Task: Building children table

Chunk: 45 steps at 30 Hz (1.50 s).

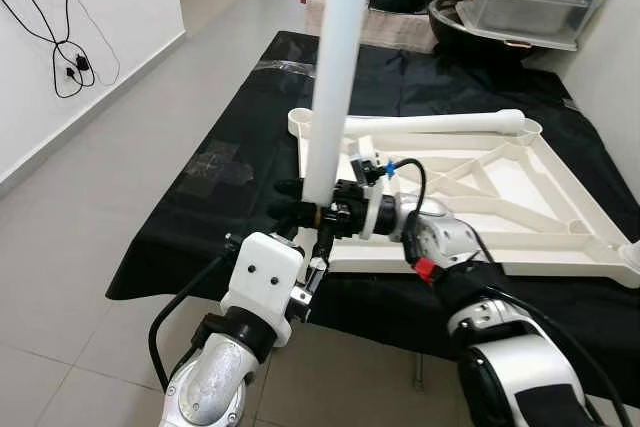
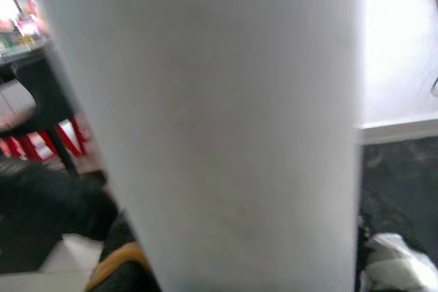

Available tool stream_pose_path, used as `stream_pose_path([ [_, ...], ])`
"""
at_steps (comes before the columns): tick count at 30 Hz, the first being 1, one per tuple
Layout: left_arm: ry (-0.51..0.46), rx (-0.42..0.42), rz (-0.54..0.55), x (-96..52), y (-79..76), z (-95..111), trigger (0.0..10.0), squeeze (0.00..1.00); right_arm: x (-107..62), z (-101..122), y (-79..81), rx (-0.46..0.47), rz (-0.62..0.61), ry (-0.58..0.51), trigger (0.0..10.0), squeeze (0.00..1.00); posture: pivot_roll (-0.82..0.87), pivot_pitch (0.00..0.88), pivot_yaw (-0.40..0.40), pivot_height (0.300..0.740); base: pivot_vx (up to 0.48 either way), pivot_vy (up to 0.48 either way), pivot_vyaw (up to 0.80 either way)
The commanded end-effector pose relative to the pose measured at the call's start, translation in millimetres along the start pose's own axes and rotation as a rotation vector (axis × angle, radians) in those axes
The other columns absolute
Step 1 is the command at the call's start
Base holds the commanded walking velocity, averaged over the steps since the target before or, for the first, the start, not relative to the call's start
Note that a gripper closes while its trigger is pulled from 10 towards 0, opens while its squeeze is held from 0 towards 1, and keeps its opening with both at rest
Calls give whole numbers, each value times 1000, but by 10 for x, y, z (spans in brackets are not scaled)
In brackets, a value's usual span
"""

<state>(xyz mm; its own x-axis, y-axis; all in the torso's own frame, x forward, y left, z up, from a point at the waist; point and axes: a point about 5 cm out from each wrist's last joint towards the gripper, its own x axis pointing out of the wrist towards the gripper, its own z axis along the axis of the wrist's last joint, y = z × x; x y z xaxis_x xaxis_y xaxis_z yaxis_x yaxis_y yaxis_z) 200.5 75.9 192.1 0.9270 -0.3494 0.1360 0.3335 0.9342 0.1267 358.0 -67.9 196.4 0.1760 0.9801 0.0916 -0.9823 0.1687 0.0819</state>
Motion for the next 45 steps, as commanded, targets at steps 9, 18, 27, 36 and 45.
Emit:
stream_pose_path([
  [9, 15, 0, 11, 1, -2, -25, 10000, 0, -123, 45, -265, 2, -519, -108, 0, 0, 158, 67, -102, 740, 0, 0, 0],
  [18, 17, 3, 8, 8, 2, -35, 10000, 0, -542, -210, -335, -19, -1344, -33, 0, 0, 153, 71, -100, 740, 0, 0, 0],
  [27, 17, 6, 11, 10, 7, -34, 10000, 0, -513, -244, -154, 40, -1628, -86, 10000, 0, 155, 72, -100, 740, 0, 0, 0],
  [36, 18, 6, 15, 12, 12, -36, 10000, 0, -284, 105, -252, -51, -1328, -264, 10000, 0, 153, 74, -98, 740, 0, 0, 0],
  [45, 15, 4, 11, 16, 0, -36, 10000, 0, -294, 326, -271, 18, -622, -231, 10000, 0, 155, 63, -97, 740, 0, 0, 0],
])
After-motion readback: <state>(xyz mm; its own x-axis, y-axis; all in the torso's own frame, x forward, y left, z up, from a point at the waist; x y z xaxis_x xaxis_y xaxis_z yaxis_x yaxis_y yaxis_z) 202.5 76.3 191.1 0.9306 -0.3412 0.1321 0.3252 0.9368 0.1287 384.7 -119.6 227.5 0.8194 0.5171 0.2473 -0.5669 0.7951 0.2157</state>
